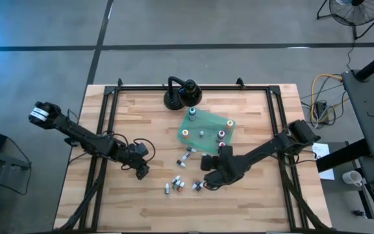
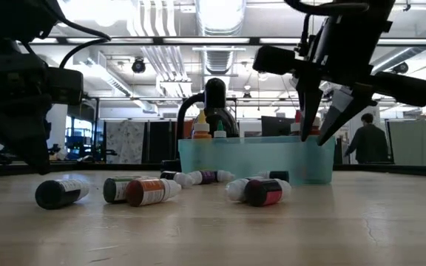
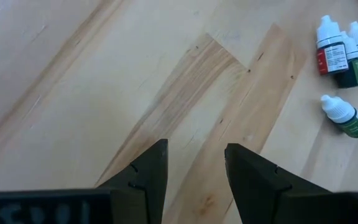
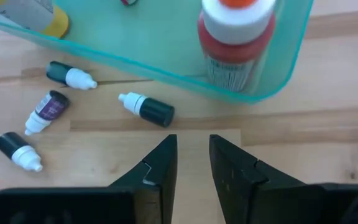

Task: Pick & Place food coloring
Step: Adjust the green bin on the table

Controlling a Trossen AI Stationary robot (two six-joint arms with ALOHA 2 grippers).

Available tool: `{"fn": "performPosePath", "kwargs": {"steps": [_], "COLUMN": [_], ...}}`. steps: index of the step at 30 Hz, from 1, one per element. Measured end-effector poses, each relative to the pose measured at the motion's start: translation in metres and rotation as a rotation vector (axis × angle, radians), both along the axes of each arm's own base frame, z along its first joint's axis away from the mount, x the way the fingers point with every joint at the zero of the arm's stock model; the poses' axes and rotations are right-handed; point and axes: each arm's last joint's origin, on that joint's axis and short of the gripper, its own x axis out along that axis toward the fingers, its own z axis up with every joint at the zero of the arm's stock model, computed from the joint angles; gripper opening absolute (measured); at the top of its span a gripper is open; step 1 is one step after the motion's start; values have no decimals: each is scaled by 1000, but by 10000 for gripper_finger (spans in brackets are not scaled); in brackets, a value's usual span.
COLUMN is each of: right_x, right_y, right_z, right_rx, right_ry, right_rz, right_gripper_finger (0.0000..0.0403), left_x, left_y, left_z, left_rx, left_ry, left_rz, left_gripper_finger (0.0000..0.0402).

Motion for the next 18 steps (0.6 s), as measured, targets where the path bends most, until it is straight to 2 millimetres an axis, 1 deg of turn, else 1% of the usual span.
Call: {"fn": "performPosePath", "kwargs": {"steps": [8, 18], "right_x": [4, 8], "right_y": [-14, -26], "right_z": [0, 0], "right_rx": [-18, -32], "right_ry": [40, 72], "right_rz": [20, 40], "right_gripper_finger": [82, 82], "left_x": [-2, -2], "left_y": [1, 1], "left_z": [-2, -4], "left_rx": [0, -3], "left_ry": [9, 12], "left_rz": [4, 10], "left_gripper_finger": [133, 133]}}
